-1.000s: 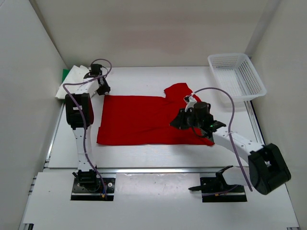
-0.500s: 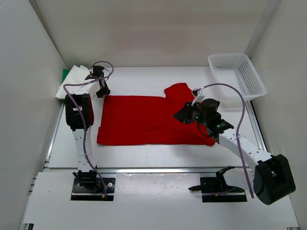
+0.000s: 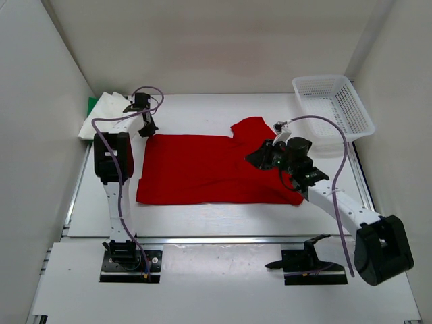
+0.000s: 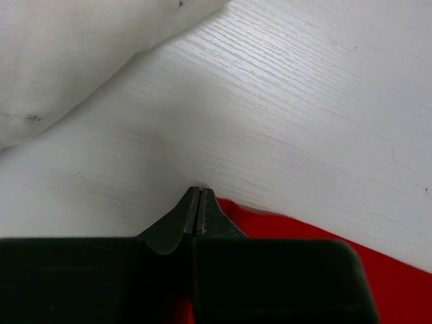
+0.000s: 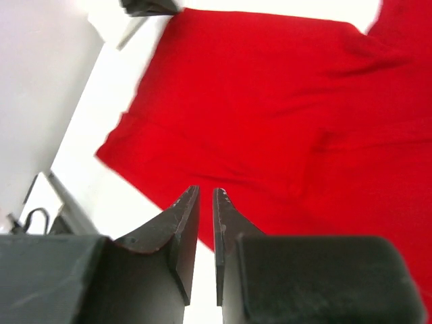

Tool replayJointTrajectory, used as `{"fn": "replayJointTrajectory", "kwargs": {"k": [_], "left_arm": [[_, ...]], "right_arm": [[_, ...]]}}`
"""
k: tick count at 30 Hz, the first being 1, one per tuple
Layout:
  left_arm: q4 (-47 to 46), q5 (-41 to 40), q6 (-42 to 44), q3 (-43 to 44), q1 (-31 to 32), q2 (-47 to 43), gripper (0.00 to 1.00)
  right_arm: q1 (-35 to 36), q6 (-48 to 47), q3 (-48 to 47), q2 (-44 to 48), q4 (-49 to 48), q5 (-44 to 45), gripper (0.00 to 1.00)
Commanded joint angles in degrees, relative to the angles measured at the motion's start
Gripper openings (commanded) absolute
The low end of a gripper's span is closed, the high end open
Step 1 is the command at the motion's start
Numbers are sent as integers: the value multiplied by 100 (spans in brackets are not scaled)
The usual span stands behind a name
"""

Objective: Fold and stack the t-shirts
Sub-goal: Grap the side of the flattened tshirt furthest away from the robot with both arms

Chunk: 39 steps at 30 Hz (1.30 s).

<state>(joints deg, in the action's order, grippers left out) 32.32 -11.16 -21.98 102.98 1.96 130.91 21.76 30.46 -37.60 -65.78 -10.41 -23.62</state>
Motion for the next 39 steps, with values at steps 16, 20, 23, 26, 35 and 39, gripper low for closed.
{"fn": "replayJointTrajectory", "kwargs": {"k": [16,20,23,26,35,39], "left_arm": [[-972,649,-290,-1236,-152,-1173,0],[-1148,773,-298,-1368,-178,-1226,0],[-1201,826,-263,-1438,-134,-1226,0],[-1245,800,-245,-1447,-108,-1217,0],[-1280,817,-228,-1526,-143,-1094,0],[-1245,808,-219,-1447,-108,-1103,0]], "right_arm": [[-1596,-936,-5006,-5409,1524,1289,32],[-1622,-1287,-6920,-6551,2629,1518,40],[-1605,-1472,-8818,-7535,3773,1544,41],[-1640,-1622,-10603,-8511,4688,1527,41],[-1499,-1604,-10109,-8557,4575,886,39],[-1455,-1543,-10197,-8636,4540,622,39]]}}
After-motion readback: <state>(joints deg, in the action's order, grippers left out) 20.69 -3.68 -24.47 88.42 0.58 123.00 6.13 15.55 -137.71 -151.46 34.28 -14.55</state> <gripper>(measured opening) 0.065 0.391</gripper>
